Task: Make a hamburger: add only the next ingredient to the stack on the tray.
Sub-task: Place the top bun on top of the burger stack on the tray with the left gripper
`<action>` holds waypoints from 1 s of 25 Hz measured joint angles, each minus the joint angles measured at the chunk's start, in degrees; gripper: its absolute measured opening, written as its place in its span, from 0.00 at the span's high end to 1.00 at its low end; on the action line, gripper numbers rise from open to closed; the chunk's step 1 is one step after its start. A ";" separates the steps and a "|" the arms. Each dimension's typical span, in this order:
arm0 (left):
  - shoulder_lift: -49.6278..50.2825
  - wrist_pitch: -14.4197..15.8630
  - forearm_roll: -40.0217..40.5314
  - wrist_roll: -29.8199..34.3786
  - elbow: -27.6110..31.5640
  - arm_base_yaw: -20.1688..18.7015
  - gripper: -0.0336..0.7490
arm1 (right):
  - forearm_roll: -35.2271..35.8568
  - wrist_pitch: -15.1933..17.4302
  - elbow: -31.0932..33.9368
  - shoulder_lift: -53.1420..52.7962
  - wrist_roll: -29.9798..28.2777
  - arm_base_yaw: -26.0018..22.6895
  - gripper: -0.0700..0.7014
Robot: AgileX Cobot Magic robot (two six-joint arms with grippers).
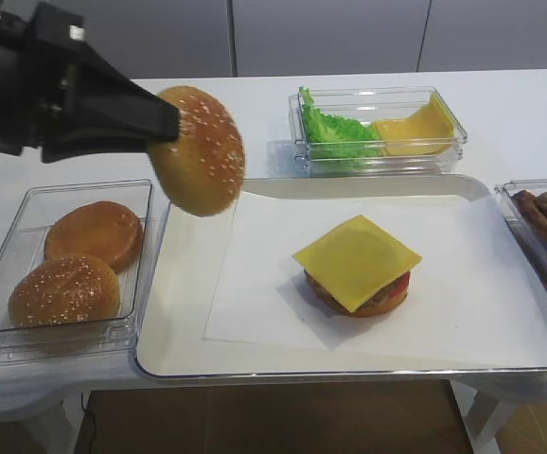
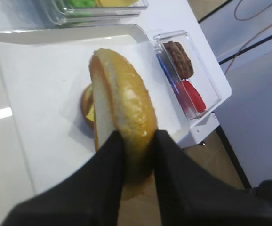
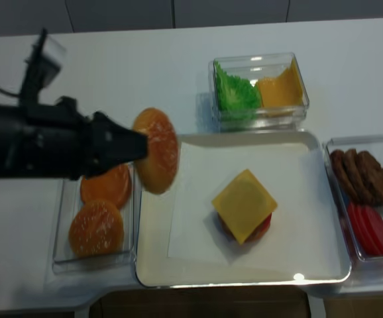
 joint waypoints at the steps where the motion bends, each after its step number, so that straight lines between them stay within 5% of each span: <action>1: 0.98 -1.05 -0.82 0.02 0.00 -1.86 0.77 | 0.00 0.00 0.00 0.00 0.00 0.00 0.38; 10: 14.03 -10.04 -16.73 5.74 0.00 -17.21 0.78 | 0.00 0.00 0.00 0.00 0.13 0.00 0.38; 17: 20.78 -10.04 -33.60 16.12 0.00 -18.84 0.78 | 0.00 0.00 0.00 0.00 0.13 0.00 0.38; 25: 25.04 -7.24 -37.52 17.86 0.00 -18.84 0.79 | 0.00 0.00 0.00 0.00 0.13 0.00 0.38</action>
